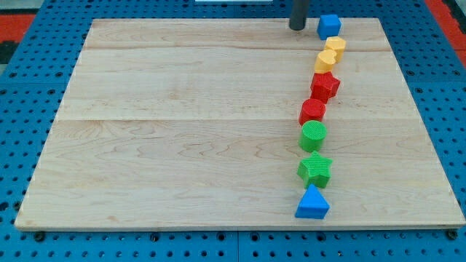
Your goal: Slide the blue cube to the top right
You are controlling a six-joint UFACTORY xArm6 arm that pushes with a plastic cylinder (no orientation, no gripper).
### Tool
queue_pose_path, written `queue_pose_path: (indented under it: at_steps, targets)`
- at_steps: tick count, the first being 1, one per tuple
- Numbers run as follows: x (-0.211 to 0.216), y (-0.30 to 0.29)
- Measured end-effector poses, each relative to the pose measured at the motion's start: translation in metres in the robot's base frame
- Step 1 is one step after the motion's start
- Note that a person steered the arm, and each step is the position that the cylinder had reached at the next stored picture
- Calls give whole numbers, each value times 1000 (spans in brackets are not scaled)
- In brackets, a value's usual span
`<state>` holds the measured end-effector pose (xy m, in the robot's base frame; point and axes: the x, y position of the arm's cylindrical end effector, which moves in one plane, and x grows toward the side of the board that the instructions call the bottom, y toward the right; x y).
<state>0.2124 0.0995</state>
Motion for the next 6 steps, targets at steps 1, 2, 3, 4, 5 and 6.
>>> queue_pose_path:
  at_steps: [1, 2, 3, 4, 5, 6]
  targets:
    - [0, -34]
    - [0, -50]
    - [0, -63]
    - [0, -64]
    - [-5, -64]
    - [-6, -58]
